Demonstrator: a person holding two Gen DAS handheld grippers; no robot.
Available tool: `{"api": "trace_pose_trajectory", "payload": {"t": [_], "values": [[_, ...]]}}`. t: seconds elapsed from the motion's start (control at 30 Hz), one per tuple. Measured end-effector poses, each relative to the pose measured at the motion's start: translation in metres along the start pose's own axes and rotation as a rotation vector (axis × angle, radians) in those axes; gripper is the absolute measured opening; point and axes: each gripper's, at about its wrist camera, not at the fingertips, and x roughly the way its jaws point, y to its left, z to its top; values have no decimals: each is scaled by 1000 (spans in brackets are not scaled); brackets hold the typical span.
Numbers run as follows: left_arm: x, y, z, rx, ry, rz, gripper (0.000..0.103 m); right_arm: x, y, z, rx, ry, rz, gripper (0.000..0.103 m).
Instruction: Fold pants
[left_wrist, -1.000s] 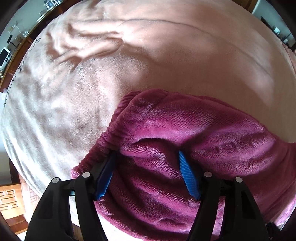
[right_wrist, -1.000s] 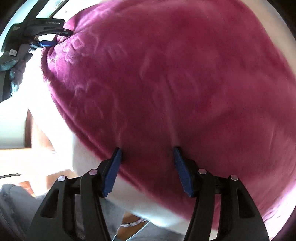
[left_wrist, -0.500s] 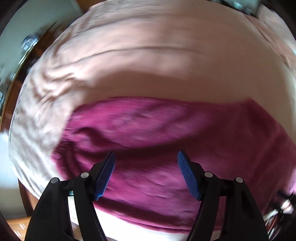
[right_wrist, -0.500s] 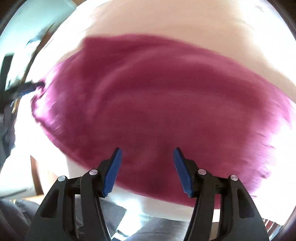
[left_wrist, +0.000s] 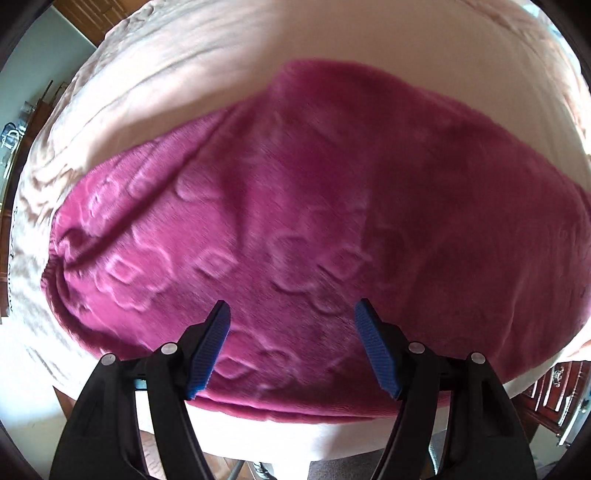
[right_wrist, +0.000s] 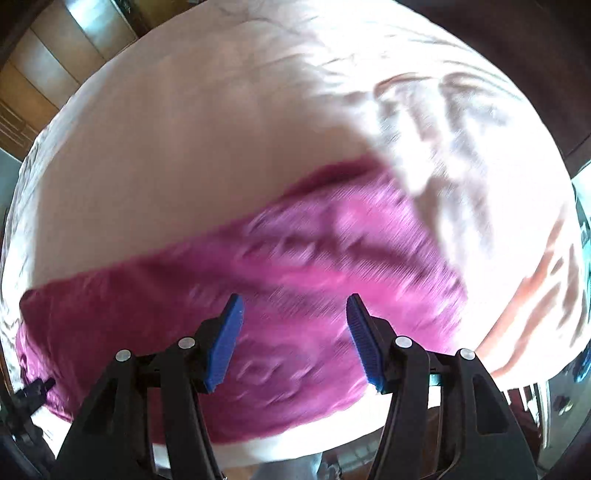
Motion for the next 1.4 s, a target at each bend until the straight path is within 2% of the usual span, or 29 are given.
{"api": "trace_pose_trajectory", "payload": {"t": [0.13, 0.27, 0.4, 0.57, 0.6, 0.67, 0.7, 0.73, 0.77, 0.93, 1.07, 1.23, 1.33, 1.4], "values": [[5, -31, -16, -7, 33, 32, 70, 30, -15, 29, 6, 32, 23, 59], [17, -52, -36, -21, 79, 75, 71, 67, -4, 55, -35, 44, -46, 59], [20, -66, -49, -58, 74, 99, 73, 94, -2, 78, -72, 82, -60, 60], [26, -73, -59, -62, 80, 141, 73, 102, 4, 81, -95, 90, -55, 62], [25, -77, -55, -58, 83, 148, 74, 103, 4, 80, -92, 91, -48, 63], [27, -83, -52, -56, 91, 188, 85, 103, -1, 79, -86, 96, -33, 67], [40, -77, -44, -56, 99, 210, 95, 103, -3, 77, -86, 101, -29, 68], [44, -77, -41, -60, 112, 233, 98, 106, -3, 80, -84, 110, -24, 69], [46, -81, -32, -65, 121, 219, 98, 107, -9, 72, -84, 115, -22, 70], [63, -78, -20, -119, 177, 142, 98, 122, -3, 80, -77, 127, -14, 73], [74, -82, -10, -105, 203, 137, 98, 122, -6, 69, -70, 97, -5, 75], [93, -80, 23, -115, 282, 124, 98, 122, 3, 71, -71, 104, -20, 74], [100, -82, 40, -116, 316, 129, 98, 104, -7, 62, -52, 63, 14, 73], [104, -71, 52, -114, 314, 132, 98, 88, -20, 57, -15, 26, 49, 73]]}}
